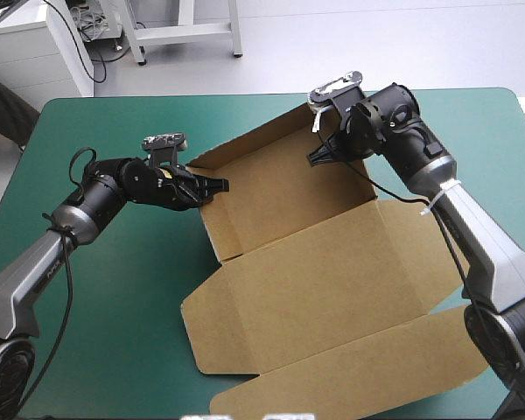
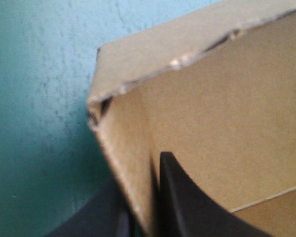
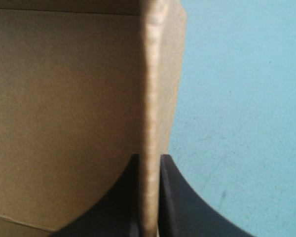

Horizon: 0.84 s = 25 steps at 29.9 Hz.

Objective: Fold the box

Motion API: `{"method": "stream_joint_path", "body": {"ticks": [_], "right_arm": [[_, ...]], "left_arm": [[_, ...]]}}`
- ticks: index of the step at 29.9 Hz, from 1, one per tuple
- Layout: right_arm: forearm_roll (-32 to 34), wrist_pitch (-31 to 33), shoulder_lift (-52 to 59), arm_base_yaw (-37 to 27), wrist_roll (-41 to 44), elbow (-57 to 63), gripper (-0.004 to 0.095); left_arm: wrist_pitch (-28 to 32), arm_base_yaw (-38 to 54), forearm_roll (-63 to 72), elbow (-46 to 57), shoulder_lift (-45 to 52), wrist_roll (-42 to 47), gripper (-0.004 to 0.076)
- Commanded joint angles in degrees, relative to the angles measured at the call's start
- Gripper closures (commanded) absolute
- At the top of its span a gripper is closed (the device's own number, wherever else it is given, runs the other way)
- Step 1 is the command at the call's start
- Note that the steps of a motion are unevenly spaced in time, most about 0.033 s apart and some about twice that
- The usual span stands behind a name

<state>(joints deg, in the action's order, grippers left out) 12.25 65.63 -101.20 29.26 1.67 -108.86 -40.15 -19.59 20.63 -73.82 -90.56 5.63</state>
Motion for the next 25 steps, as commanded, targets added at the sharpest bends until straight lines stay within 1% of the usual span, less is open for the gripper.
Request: {"method": "stream_joint_path", "body": {"ticks": [1,4,10,12,15,17,19,25], "right_arm": [[-10.78,-6.23,3.0,1.69,0.5,-2.1,0.0922],[-8.38,-5.01,1.96,1.31,2.58,-2.1,0.0923],[-11.37,-1.94,-2.36,-1.29,3.51,-2.1,0.0923],[-13.59,-1.82,-3.71,-1.98,3.51,-2.1,0.0923],[-17.3,-1.82,-5.73,-3.41,2.94,-2.1,0.0923],[-19.52,-1.48,-7.04,-4.2,2.44,-2.1,0.0923],[-20.37,-1.04,-8.31,-4.73,1.6,-2.2,0.0923],[-20.43,-2.15,-12.06,-6.59,1.15,-2.31,0.0923]], "left_arm": [[5.39,-2.77,5.92,-2.29,2.25,-3.35,0.0731],[4.91,-2.77,2.71,-3.32,2.25,-1.78,0.0731],[1.22,-2.85,-7.77,-9.05,2.25,6.34,0.0731],[-0.98,-2.85,-11.94,-11.25,1.95,8.75,0.0731],[-7.25,-2.85,-18.49,-15.03,-0.27,11.82,0.0731],[-11.78,-2.85,-20.63,-17.26,-2.71,12.19,0.0731],[-14.15,-2.85,-21.12,-18.48,-5.24,12.19,0.0731],[-12.81,-2.85,-20.63,-18.8,-10.33,12.3,0.0731]]}}
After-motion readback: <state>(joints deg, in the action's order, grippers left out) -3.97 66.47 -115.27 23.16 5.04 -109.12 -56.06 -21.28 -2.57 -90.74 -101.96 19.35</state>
